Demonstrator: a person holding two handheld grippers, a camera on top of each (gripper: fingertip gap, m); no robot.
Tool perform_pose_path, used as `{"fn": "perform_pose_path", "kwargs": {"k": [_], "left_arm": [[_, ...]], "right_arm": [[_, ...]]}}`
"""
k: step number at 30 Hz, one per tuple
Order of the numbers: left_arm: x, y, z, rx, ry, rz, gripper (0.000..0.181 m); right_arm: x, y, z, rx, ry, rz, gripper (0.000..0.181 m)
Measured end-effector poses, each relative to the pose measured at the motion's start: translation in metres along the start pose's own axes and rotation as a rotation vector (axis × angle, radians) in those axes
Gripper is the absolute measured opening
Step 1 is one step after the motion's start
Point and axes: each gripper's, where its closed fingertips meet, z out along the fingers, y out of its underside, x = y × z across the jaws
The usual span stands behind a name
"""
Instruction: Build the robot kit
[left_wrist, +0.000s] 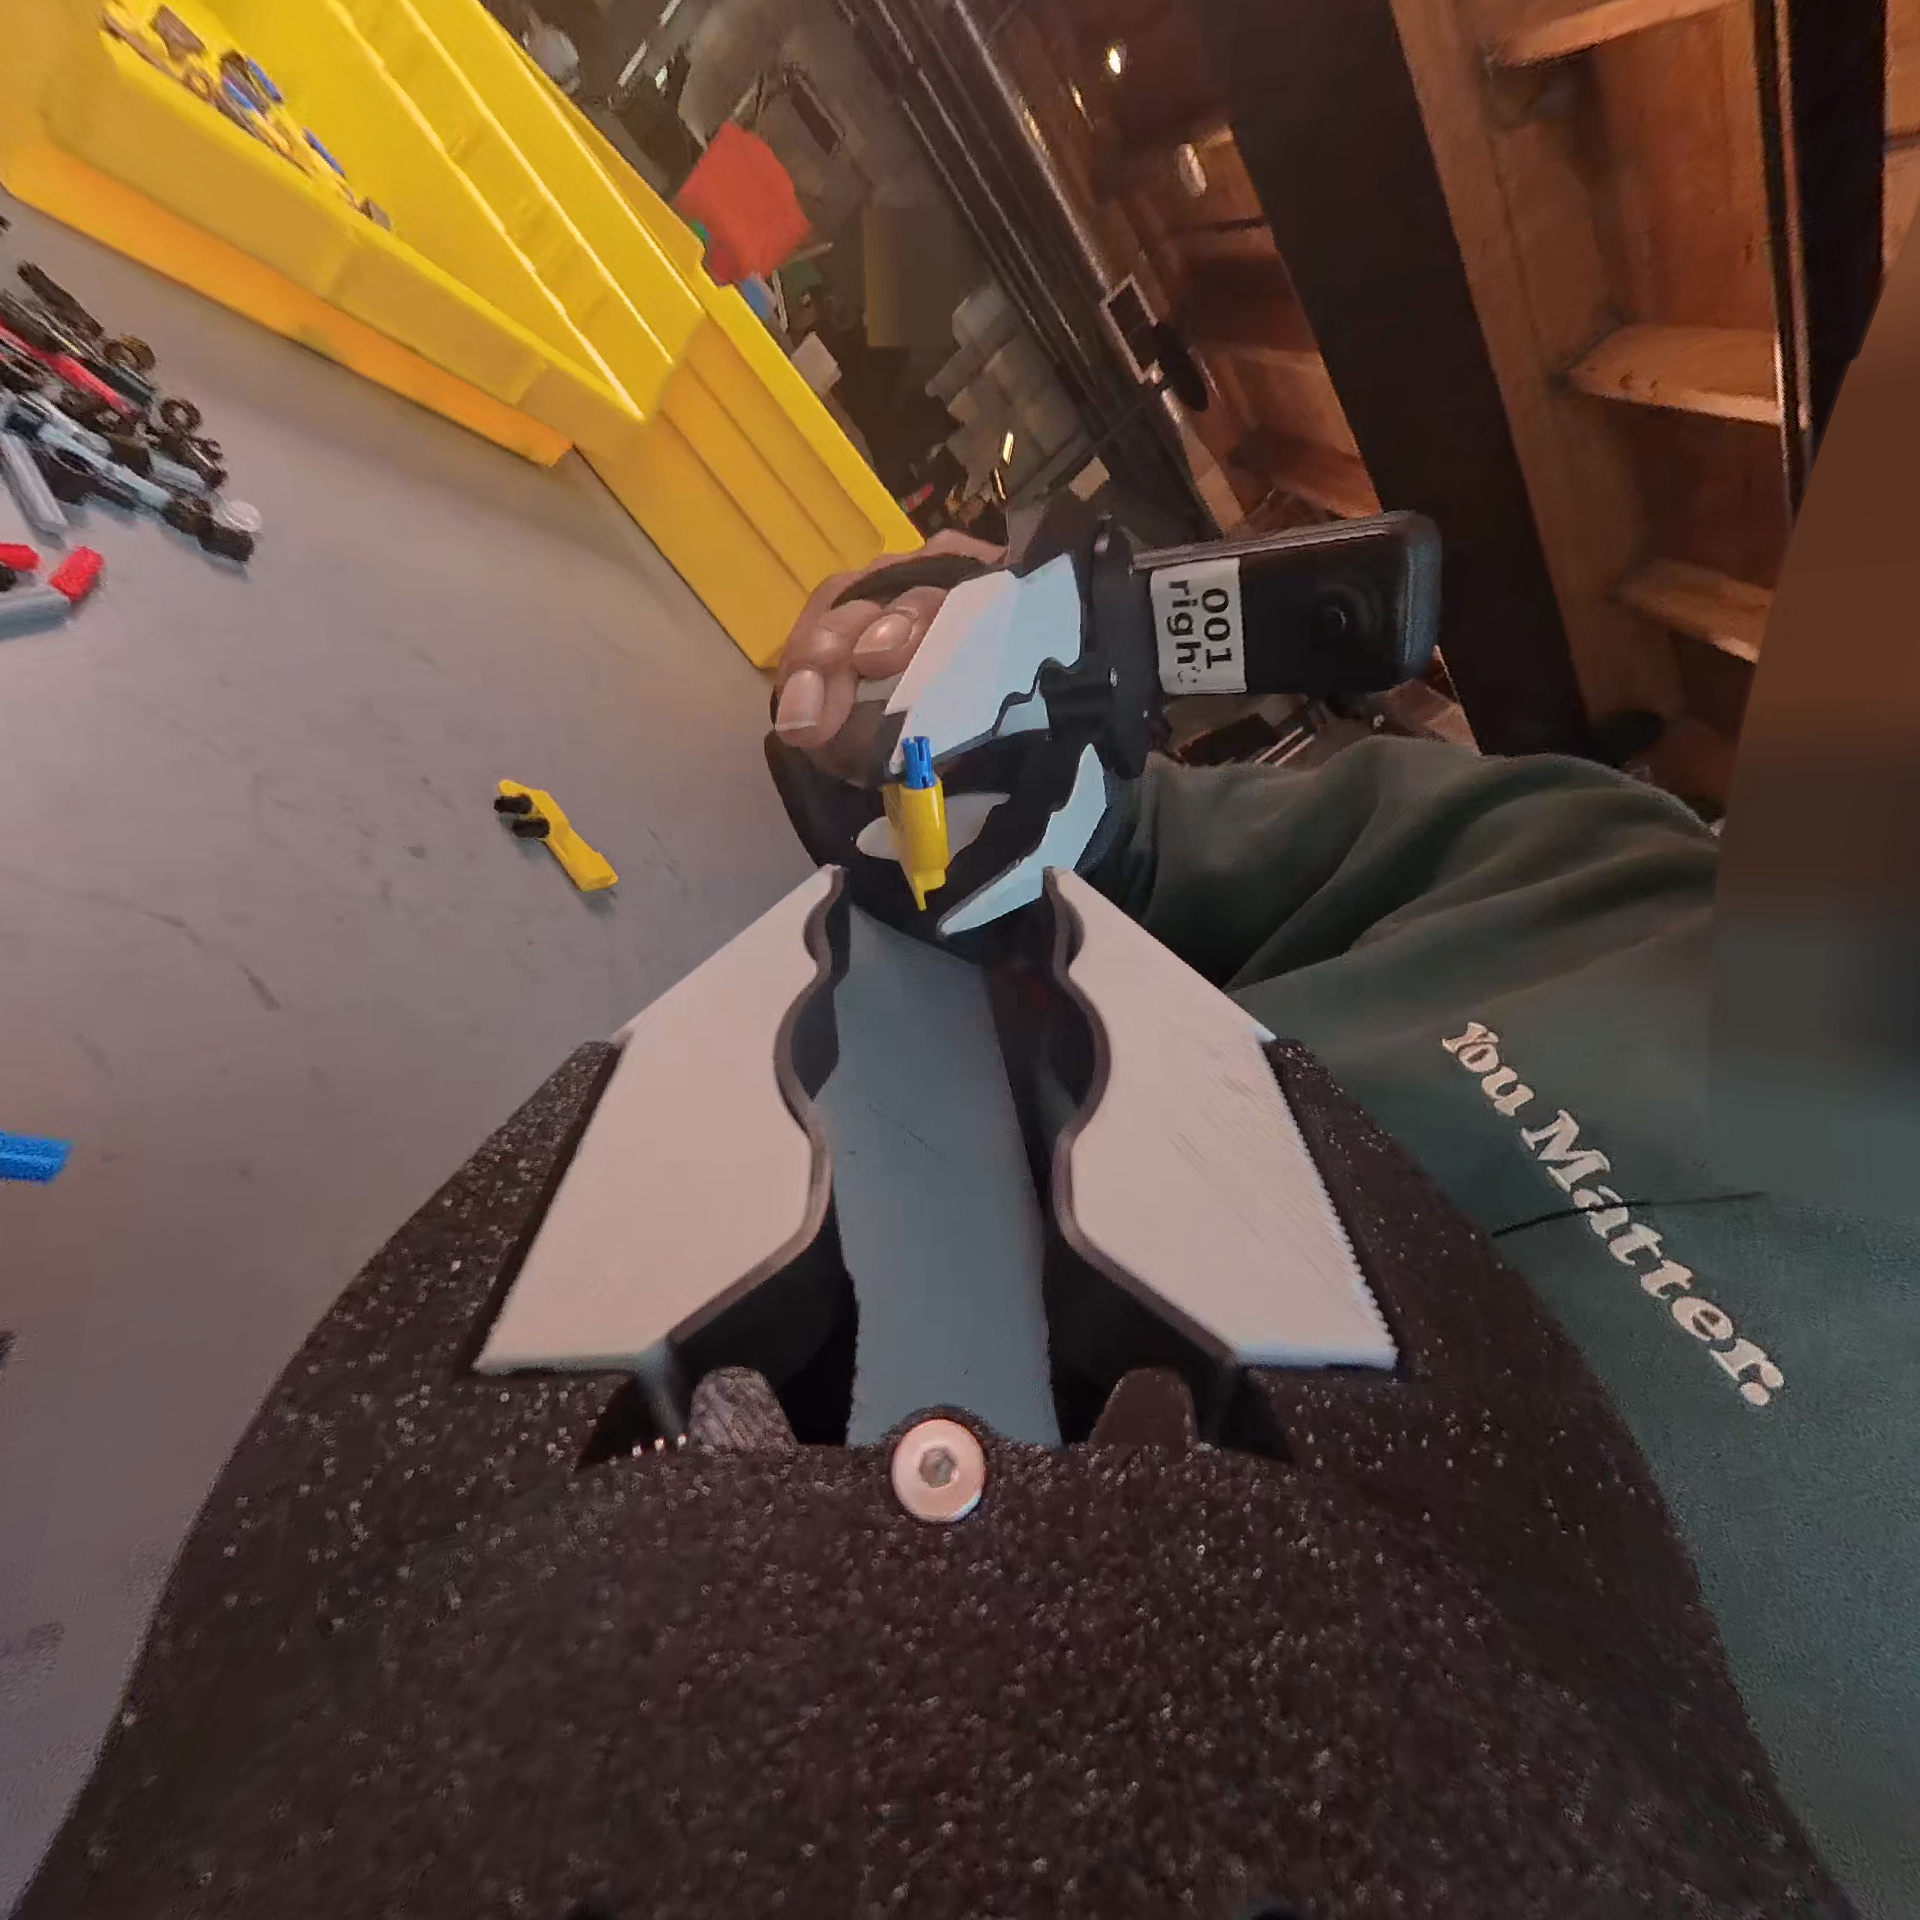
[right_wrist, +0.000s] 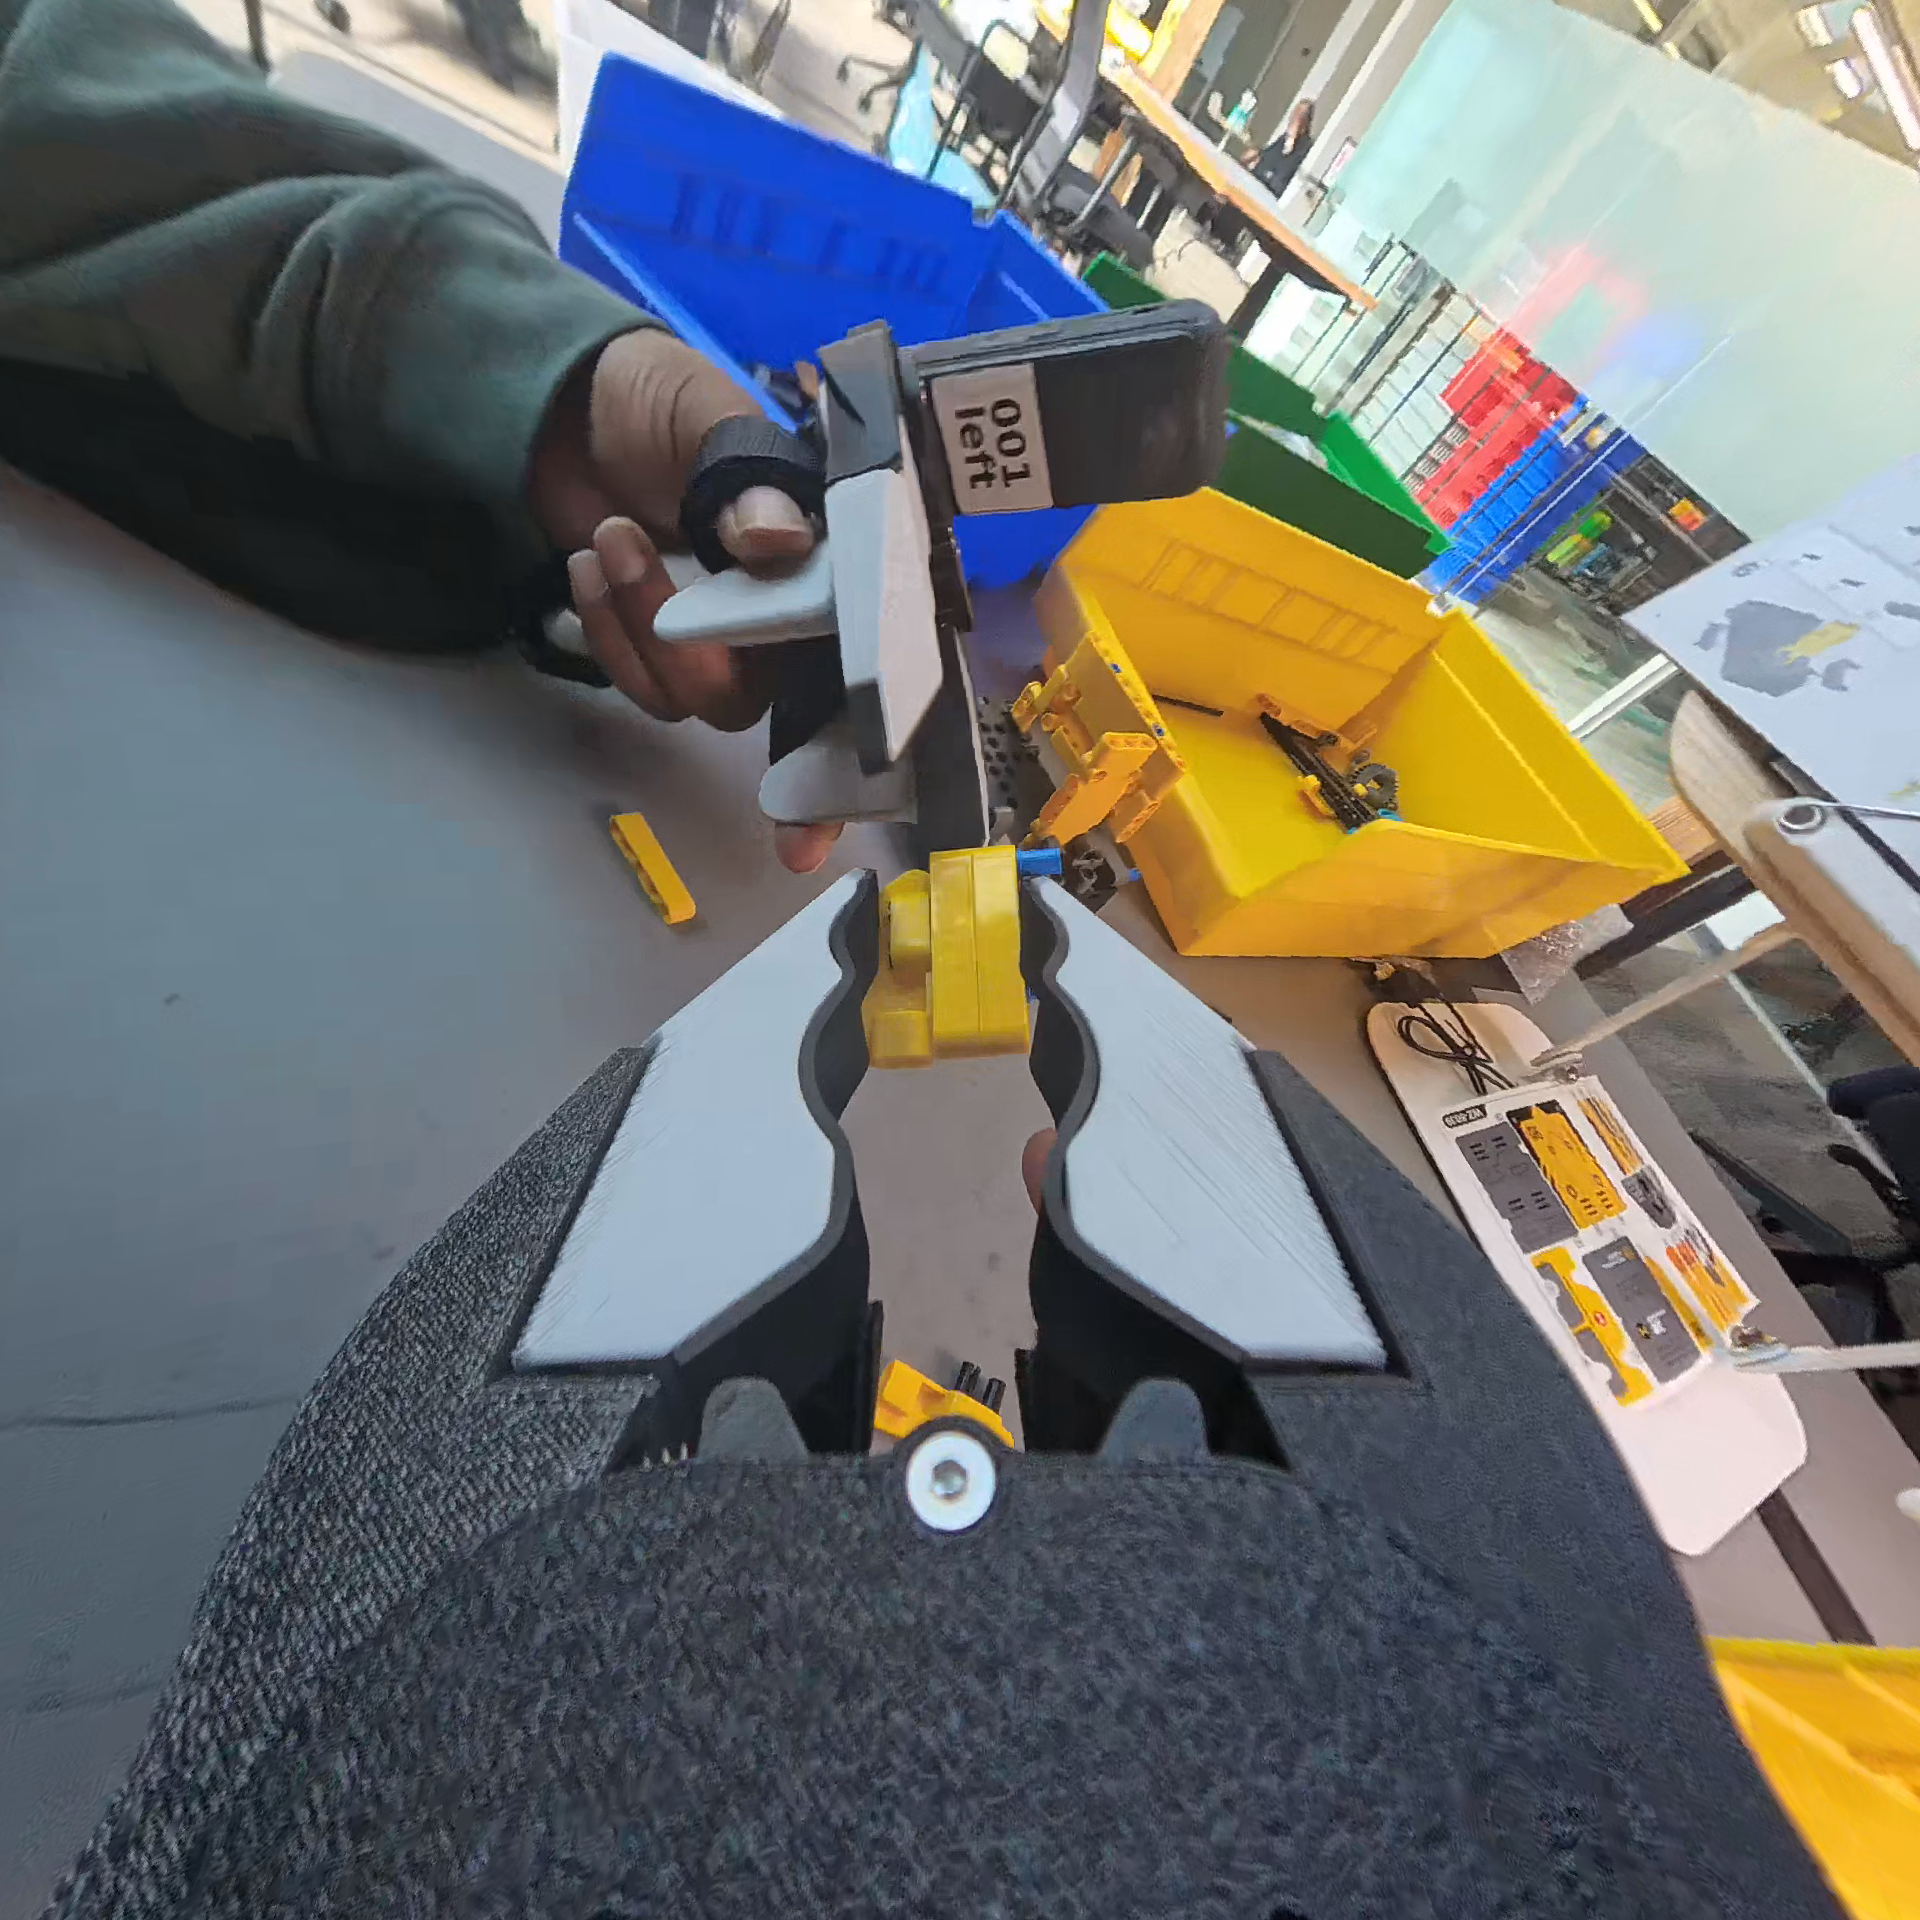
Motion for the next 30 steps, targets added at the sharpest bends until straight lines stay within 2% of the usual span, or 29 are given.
{"fn": "perform_pose_path", "kwargs": {"k": [3, 7, 13, 18, 21, 24, 30], "left_arm": [[-0.004, -0.01, -0.007, 0.056, -0.02, 0.007, 0.043], [-0.005, -0.009, 0.002, 0.063, -0.048, 0.059, 0.045], [0.001, -0.013, 0.016, 0.092, -0.093, 0.188, 0.037], [0.004, -0.027, 0.023, 0.171, -0.154, 0.301, 0.013], [0.005, -0.032, 0.023, 0.192, -0.194, 0.368, 0.007], [0.006, -0.033, 0.024, 0.198, -0.209, 0.401, 0.007], [0.004, -0.048, 0.023, 0.273, -0.271, 0.39, 0.01]], "right_arm": [[0.011, -0.001, -0.006, 0.046, 0.037, 0.05, 0.026], [0.01, -0.003, -0.005, 0.032, 0.059, -0.021, 0.027], [0.013, -0.009, 0.004, 0.016, 0.194, -0.164, 0.027], [0.017, -0.016, 0.005, 0.029, 0.32, -0.268, 0.027], [0.022, -0.019, 0.001, 0.033, 0.379, -0.284, 0.027], [0.023, -0.021, -0.002, 0.024, 0.416, -0.32, 0.027], [0.041, -0.021, -0.008, 0.006, 0.549, -0.24, 0.028]]}}
